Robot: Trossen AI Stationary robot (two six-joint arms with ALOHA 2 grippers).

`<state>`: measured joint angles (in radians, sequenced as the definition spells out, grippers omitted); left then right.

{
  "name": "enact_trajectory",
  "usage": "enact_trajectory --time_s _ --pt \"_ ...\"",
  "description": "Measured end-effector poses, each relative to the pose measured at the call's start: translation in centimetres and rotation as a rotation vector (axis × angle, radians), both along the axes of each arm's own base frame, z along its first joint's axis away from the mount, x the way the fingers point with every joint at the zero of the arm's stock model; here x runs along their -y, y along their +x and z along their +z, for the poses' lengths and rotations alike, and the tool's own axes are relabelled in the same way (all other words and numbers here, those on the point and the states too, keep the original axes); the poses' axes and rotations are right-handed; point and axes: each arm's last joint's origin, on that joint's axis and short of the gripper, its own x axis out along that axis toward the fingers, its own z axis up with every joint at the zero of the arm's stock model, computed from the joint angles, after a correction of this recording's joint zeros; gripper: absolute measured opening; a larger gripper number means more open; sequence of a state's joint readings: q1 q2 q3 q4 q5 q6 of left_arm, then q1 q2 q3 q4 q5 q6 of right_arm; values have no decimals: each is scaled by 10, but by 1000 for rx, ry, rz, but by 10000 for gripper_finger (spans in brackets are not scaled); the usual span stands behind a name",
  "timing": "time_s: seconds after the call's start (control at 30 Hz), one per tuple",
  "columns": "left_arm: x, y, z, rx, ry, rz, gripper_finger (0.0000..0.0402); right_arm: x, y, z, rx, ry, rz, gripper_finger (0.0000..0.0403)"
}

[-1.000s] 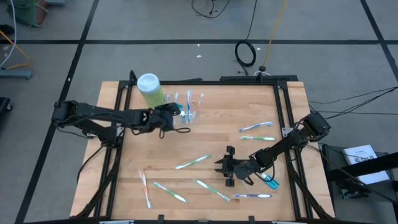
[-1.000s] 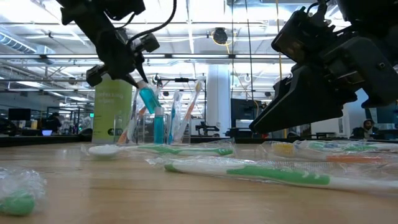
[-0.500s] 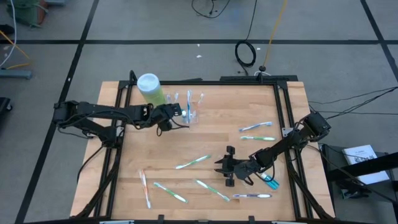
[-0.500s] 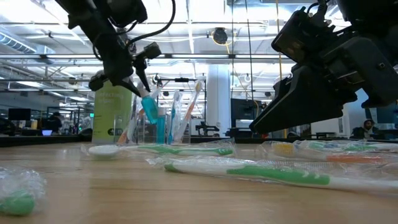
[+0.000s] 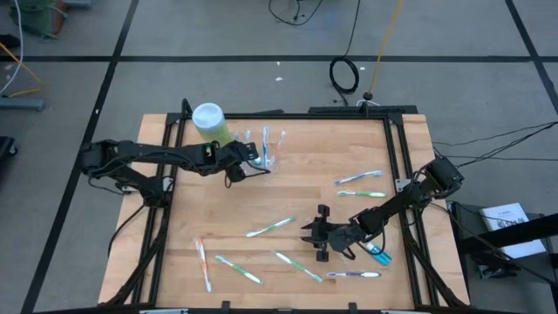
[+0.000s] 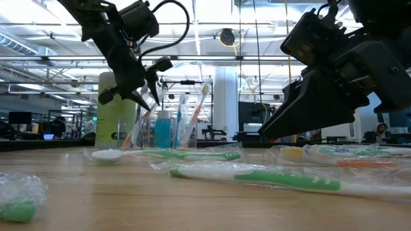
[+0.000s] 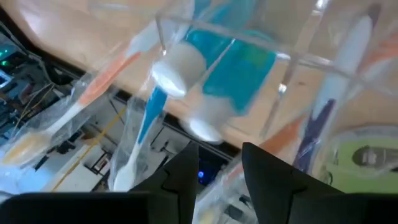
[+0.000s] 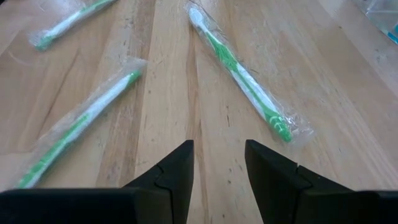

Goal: Pick & Place toothbrushing station
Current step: Put the green toothbrush into the transparent organizer

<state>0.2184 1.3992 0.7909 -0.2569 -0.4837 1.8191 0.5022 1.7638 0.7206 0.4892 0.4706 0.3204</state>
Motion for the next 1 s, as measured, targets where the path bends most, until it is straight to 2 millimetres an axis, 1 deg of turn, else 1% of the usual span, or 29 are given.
enact_trajectory --time_s 0.07,0.2,0.33,0.5,0.6,0.7,0.8,1.0 --pt "0 1 -3 -2 -9 5 130 0 0 0 0 0 -1 134" --pt "1 5 -3 53 -28 31 131 0 0 0 0 0 -1 134" --pt "4 8 1 148 -63 65 131 0 0 0 0 0 -1 134" --pt "14 12 13 283 -96 67 131 1 1 0 0 0 -4 134" --pt "22 11 23 363 -117 64 131 2 1 0 0 0 -6 134" --pt "30 9 36 495 -183 98 131 2 1 0 0 0 -7 134" --pt "36 5 53 683 -305 160 131 2 1 0 0 0 -6 134" --pt "43 -17 86 936 -592 206 131 6 3 0 2 -3 -27 134"
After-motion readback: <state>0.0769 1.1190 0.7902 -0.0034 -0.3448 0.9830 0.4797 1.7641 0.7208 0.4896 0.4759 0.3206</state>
